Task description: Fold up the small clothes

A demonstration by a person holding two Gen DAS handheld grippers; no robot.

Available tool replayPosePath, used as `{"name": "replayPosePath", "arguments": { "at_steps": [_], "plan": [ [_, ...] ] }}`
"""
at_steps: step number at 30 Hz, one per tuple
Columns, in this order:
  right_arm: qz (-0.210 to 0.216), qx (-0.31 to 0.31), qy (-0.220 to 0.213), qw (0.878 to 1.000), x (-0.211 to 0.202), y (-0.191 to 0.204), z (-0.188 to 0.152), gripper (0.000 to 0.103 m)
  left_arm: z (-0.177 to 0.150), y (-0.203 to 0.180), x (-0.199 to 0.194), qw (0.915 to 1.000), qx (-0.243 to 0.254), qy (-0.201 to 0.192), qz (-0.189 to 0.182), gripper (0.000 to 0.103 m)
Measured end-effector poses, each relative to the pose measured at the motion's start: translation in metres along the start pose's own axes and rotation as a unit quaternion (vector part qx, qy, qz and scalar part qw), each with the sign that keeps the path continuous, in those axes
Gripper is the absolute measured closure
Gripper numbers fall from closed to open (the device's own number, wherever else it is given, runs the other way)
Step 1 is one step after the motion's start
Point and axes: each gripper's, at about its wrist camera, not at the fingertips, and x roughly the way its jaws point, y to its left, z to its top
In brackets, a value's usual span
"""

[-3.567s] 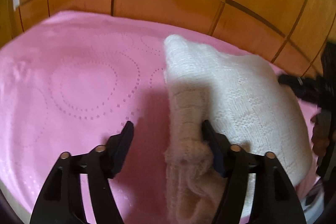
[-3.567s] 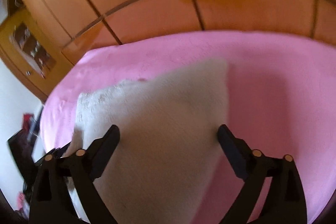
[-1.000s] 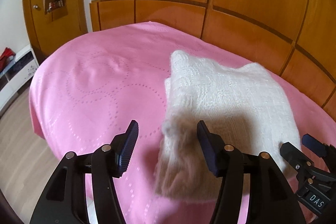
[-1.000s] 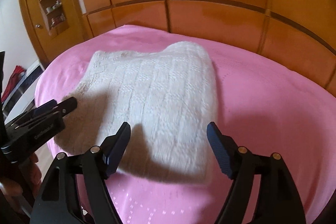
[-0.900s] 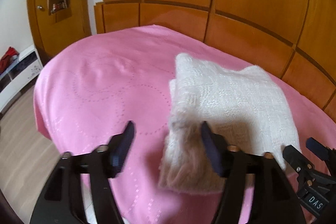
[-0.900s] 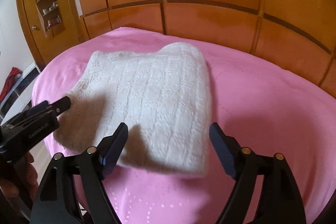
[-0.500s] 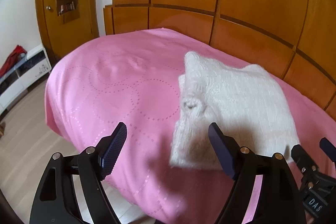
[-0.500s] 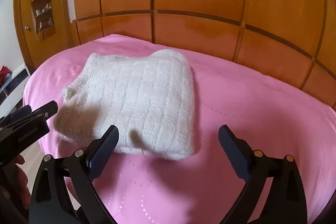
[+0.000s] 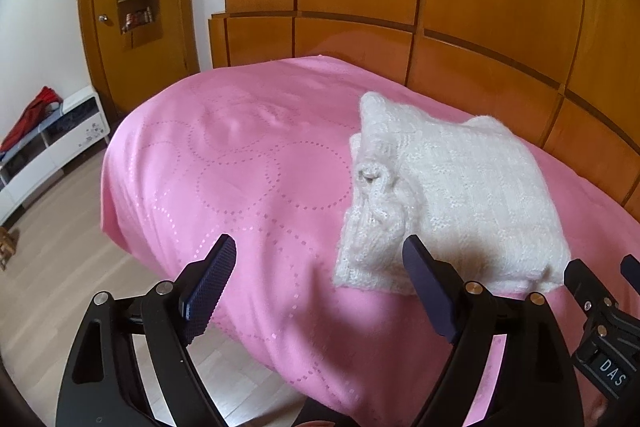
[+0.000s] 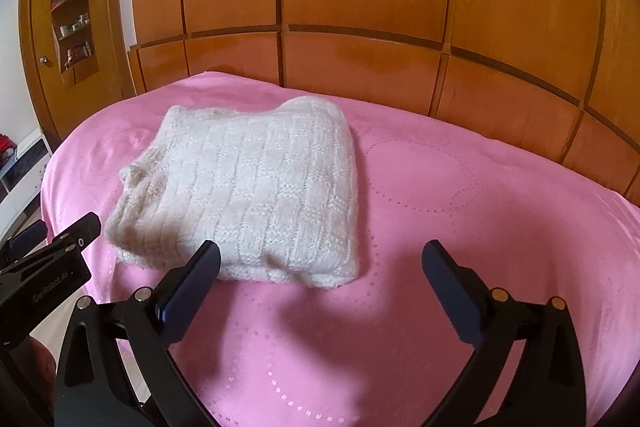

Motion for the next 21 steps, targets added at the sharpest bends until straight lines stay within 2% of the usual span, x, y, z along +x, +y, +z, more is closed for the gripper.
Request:
{"name": "replayPosePath", "arguments": {
  "at_steps": [3, 21],
  "plan": [
    [0.002, -0.003, 0.002, 1.0, -0.0002, 0.0034, -0.0012, 0.002, 0.0005, 0.0017, -0.0018, 1.0, -0.002, -0.005, 0.005, 0.012],
    [0.005, 0.0, 0.008, 1.0, 0.0039, 0.0067, -0.0029, 0.002, 0.0013, 0.0041, -0.0006, 1.0, 0.003, -0.003, 0.007, 0.01]
  ]
}}
